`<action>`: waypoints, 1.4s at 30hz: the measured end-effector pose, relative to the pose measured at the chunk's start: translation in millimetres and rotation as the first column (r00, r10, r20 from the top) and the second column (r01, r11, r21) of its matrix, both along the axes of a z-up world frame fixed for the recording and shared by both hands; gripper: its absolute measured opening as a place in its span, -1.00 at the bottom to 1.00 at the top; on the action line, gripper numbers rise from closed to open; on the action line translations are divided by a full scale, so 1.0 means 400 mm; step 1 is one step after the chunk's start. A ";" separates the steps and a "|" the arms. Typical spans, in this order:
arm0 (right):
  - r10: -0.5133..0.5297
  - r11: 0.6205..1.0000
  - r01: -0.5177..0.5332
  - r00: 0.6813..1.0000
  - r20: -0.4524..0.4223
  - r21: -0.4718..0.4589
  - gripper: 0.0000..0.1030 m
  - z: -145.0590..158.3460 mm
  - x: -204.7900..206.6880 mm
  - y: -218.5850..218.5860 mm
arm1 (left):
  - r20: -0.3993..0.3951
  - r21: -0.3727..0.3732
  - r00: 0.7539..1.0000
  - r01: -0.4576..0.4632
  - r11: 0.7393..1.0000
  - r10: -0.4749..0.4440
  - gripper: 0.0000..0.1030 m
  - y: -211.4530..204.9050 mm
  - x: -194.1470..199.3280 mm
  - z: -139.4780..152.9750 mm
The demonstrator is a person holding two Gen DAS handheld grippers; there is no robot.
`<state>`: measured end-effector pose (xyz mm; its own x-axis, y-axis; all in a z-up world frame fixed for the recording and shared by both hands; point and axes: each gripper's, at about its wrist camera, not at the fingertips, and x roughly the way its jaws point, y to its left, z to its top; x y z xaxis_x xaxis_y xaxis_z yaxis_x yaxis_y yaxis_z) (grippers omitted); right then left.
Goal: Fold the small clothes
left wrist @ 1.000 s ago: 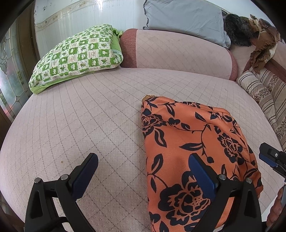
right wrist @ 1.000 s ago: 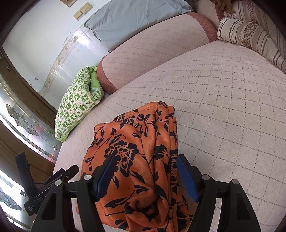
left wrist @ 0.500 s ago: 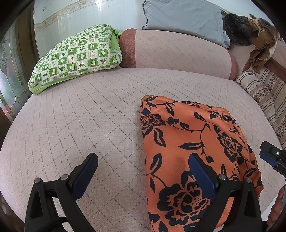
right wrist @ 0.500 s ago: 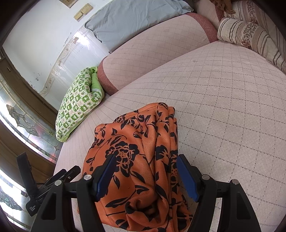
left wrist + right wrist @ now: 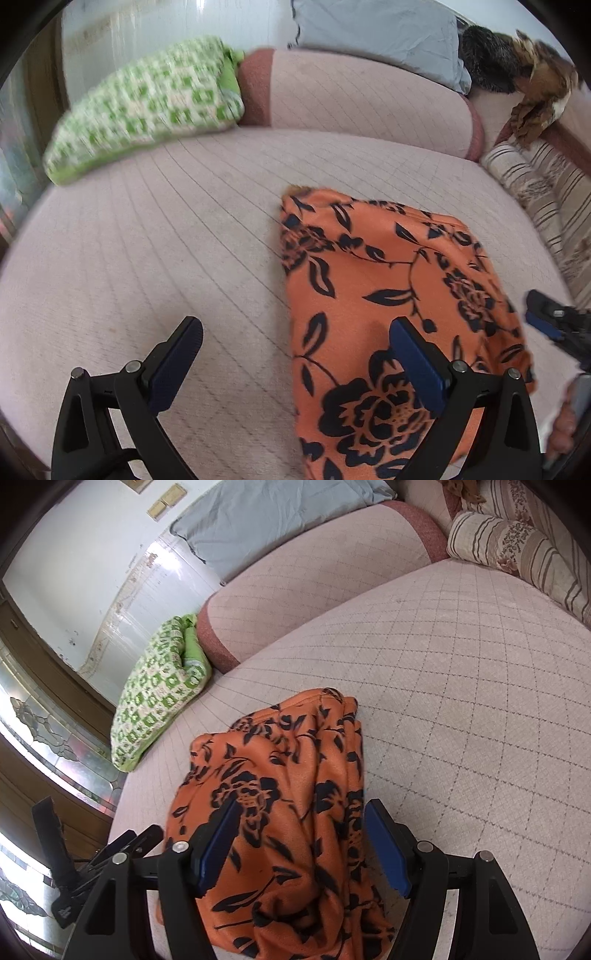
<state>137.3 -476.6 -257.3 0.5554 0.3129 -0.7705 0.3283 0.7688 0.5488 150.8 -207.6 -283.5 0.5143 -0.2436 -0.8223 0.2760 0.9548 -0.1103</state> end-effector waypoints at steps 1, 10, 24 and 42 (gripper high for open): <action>-0.002 1.000 0.002 1.000 -0.013 0.002 0.42 -0.009 0.008 -0.006 | -0.045 -0.040 0.999 0.014 0.999 -0.016 0.96 0.005 0.013 -0.006; 0.029 0.995 -0.019 0.994 -0.106 0.099 0.43 -0.095 0.066 -0.026 | -0.217 -0.141 0.975 0.024 0.990 -0.054 0.96 0.019 0.077 -0.034; 0.133 0.982 -0.111 0.981 -0.142 0.152 0.37 -0.151 0.095 0.059 | -0.398 -0.319 0.900 0.048 0.946 -0.180 0.66 -0.007 0.083 -0.038; 0.168 0.978 -0.152 0.980 0.107 -0.142 -0.28 0.024 0.102 0.218 | -0.159 -0.199 0.981 0.076 0.977 -0.108 -0.02 0.037 0.091 0.221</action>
